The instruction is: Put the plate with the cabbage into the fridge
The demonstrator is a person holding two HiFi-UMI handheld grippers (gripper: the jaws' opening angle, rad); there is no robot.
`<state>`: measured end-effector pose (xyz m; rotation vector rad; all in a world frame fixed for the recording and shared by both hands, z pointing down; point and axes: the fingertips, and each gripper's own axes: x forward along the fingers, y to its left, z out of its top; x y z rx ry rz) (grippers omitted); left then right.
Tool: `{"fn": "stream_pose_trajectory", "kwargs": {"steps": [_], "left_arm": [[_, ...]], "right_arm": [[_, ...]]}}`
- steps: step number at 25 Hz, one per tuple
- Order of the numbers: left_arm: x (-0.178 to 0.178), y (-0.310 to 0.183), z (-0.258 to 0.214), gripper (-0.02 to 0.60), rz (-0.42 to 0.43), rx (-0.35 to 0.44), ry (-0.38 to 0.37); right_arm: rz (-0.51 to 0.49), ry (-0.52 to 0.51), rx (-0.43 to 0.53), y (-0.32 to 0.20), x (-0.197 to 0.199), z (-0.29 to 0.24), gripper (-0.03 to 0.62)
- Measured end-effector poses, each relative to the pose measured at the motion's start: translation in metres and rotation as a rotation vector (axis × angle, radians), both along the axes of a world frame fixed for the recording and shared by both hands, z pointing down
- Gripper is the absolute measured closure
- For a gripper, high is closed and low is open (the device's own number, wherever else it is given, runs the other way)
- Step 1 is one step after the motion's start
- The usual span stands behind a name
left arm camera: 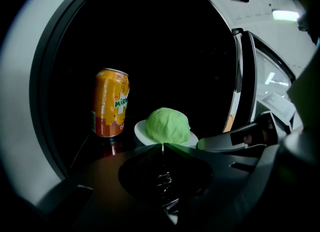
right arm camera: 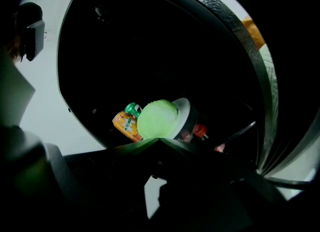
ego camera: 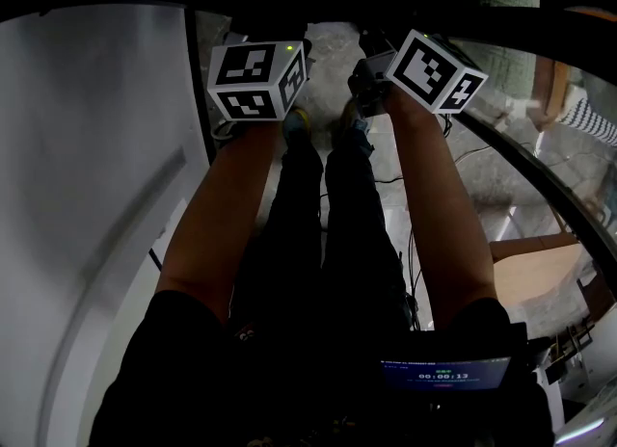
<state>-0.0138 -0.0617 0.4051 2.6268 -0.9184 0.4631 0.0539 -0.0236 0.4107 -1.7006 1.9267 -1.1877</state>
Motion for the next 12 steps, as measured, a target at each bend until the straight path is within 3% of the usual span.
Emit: {"fn": "stream_pose_trajectory", "kwargs": {"steps": [6,8,12], "left_arm": [[-0.01,-0.006,-0.011,0.568,-0.002,0.001,0.014],[-0.018,-0.006,-0.021,0.568,-0.002,0.028,0.02],[-0.043,-0.005,-0.052,0.568,0.007,0.103,0.044]], "right_arm": [[0.007,0.04,0.016,-0.002,0.001,-0.015,0.589],[0.01,0.182,0.056,0.003,0.004,-0.031,0.589],[0.03,0.585,0.15,0.017,0.007,-0.073,0.589]]}}
